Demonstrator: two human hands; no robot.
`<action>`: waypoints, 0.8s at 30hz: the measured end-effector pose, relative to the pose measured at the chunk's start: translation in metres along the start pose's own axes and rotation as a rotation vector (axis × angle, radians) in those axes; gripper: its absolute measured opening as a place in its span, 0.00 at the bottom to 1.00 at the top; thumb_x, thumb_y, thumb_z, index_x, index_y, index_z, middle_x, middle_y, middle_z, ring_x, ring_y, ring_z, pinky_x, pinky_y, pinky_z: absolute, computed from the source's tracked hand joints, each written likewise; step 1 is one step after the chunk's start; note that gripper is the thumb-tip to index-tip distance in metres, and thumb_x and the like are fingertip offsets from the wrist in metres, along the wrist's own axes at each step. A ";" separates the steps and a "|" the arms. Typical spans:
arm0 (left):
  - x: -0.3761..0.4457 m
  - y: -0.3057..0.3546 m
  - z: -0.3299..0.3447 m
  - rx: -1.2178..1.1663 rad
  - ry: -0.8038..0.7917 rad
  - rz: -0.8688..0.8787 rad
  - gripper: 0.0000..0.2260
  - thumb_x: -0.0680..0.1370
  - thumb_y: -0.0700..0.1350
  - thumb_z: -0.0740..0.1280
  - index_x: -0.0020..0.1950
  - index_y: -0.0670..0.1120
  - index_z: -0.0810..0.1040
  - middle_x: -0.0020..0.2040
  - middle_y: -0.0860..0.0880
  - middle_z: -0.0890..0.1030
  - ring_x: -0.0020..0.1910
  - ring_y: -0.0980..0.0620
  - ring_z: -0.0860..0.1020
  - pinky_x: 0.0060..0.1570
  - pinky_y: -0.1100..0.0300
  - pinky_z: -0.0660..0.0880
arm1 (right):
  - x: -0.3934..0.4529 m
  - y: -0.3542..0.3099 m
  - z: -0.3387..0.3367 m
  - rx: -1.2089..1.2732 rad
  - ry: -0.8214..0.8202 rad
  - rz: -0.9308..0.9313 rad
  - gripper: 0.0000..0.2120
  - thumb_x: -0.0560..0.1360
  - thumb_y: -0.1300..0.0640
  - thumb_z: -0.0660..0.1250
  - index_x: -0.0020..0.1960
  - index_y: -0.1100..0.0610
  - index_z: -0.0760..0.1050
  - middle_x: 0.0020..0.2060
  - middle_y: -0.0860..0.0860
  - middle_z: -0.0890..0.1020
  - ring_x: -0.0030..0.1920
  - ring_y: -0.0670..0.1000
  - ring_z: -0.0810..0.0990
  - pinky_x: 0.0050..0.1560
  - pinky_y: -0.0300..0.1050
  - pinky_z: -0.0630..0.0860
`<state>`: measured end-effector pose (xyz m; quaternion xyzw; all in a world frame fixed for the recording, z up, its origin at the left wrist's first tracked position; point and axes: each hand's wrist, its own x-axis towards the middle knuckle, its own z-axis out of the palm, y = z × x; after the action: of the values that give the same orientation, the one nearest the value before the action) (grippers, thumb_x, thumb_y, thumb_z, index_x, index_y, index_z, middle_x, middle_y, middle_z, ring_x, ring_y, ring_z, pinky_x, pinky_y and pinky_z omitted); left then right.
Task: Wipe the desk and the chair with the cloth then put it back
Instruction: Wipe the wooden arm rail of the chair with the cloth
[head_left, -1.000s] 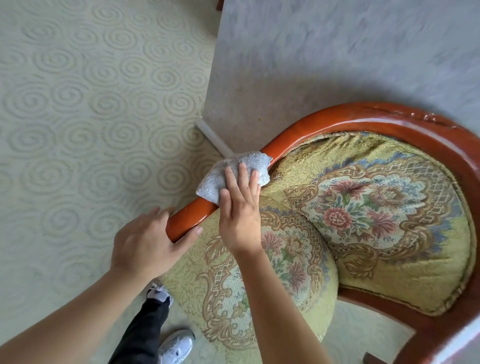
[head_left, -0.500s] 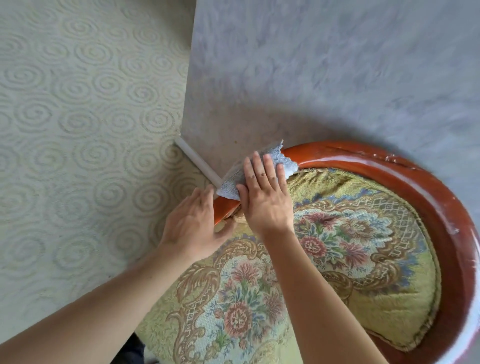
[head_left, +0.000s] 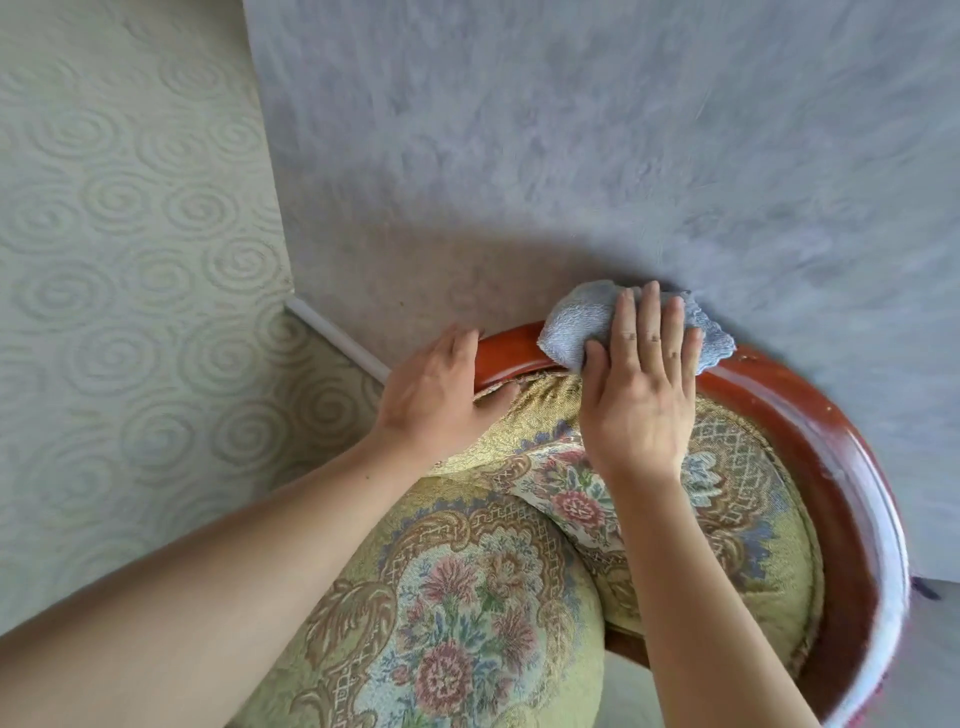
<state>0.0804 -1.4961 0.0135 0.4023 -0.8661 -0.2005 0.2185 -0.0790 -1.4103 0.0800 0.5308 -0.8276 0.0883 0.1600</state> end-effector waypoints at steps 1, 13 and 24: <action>0.004 0.002 0.001 -0.013 0.011 0.013 0.30 0.77 0.65 0.63 0.65 0.40 0.74 0.50 0.45 0.82 0.39 0.46 0.82 0.31 0.62 0.68 | 0.000 0.001 0.000 0.004 0.014 0.014 0.25 0.85 0.52 0.56 0.78 0.62 0.61 0.78 0.59 0.62 0.79 0.60 0.55 0.79 0.58 0.49; 0.007 0.000 0.013 0.052 0.115 0.046 0.29 0.75 0.67 0.61 0.52 0.40 0.76 0.34 0.43 0.80 0.26 0.42 0.81 0.21 0.56 0.73 | 0.004 -0.018 0.006 0.088 -0.100 -0.213 0.23 0.84 0.52 0.55 0.77 0.58 0.65 0.76 0.56 0.67 0.78 0.59 0.59 0.79 0.57 0.51; 0.005 -0.001 0.013 -0.016 0.103 0.045 0.29 0.77 0.67 0.63 0.56 0.40 0.73 0.37 0.43 0.82 0.27 0.43 0.81 0.23 0.58 0.75 | -0.022 0.073 -0.016 -0.070 0.000 0.034 0.25 0.85 0.53 0.52 0.80 0.56 0.55 0.80 0.53 0.58 0.80 0.54 0.51 0.79 0.57 0.52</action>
<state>0.0708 -1.4984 0.0032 0.3909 -0.8609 -0.1814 0.2704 -0.1339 -1.3556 0.0882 0.5108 -0.8390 0.0619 0.1772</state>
